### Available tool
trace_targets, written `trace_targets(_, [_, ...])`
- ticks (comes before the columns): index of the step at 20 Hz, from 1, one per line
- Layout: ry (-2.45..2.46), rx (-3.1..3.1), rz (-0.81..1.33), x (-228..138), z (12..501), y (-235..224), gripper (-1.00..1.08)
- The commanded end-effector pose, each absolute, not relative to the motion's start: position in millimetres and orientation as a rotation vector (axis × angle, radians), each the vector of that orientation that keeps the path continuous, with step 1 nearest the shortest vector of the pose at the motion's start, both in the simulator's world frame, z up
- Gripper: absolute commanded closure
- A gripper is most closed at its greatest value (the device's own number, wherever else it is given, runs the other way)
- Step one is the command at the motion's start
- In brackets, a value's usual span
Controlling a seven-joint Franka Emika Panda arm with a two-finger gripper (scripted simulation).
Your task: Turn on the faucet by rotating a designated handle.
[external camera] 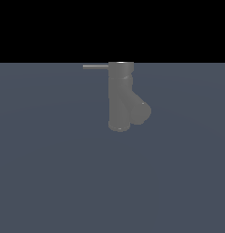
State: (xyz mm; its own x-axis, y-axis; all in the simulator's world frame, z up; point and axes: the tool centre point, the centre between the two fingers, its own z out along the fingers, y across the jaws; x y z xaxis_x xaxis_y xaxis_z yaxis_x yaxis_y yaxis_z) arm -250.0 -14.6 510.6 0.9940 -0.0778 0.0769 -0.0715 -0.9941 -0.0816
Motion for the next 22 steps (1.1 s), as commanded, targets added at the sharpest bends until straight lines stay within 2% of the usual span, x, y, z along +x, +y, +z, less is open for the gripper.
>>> trace_targets(1, [0.154,-3.056,-0.118,-243,510,-14,1.08])
trace_targets(9, [0.356,-3.039,-0.097,-205,508,-10,1.08])
trace_targets(22, [0.810,-2.958,-0.052,-117,486,5,1.08])
